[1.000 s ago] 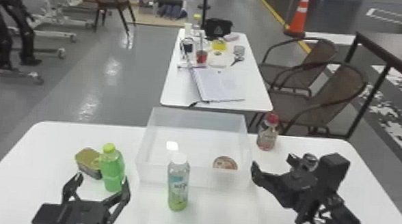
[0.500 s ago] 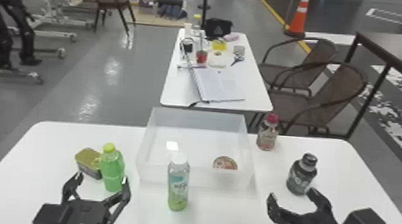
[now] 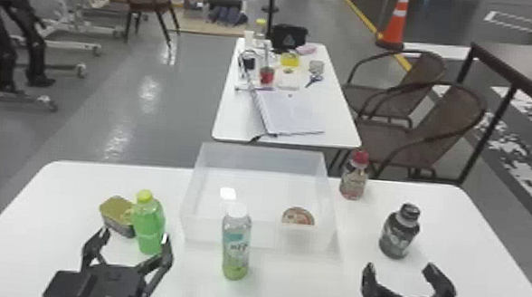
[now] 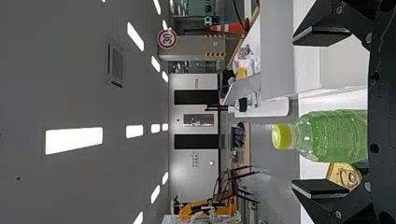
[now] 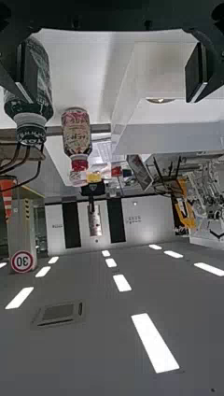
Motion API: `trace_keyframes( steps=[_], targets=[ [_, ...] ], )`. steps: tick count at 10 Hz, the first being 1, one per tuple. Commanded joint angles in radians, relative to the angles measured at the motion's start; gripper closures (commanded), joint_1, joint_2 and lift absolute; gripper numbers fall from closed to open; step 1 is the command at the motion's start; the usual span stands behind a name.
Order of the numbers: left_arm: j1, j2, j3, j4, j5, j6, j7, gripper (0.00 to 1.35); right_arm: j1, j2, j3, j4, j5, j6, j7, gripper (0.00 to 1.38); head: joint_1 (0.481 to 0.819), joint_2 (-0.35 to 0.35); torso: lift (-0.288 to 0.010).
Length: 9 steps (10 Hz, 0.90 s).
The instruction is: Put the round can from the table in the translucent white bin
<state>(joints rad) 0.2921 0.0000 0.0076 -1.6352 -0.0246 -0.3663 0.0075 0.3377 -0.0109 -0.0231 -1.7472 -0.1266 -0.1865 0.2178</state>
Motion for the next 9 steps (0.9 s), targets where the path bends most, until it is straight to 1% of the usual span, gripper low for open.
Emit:
trace_keyframes(
  steps=[1, 9],
  targets=[
    [0.001, -0.003, 0.0, 0.0, 0.0, 0.001, 0.0, 0.21, -0.002, -0.001, 0.0, 0.0, 0.002, -0.001, 0.0, 0.11, 0.549, 0.0, -0.1],
    [0.001, -0.003, 0.002, -0.002, -0.003, -0.003, 0.0, 0.21, -0.005, -0.001, 0.0, 0.006, 0.01, -0.005, 0.0, 0.11, 0.549, 0.0, -0.1]
  ],
)
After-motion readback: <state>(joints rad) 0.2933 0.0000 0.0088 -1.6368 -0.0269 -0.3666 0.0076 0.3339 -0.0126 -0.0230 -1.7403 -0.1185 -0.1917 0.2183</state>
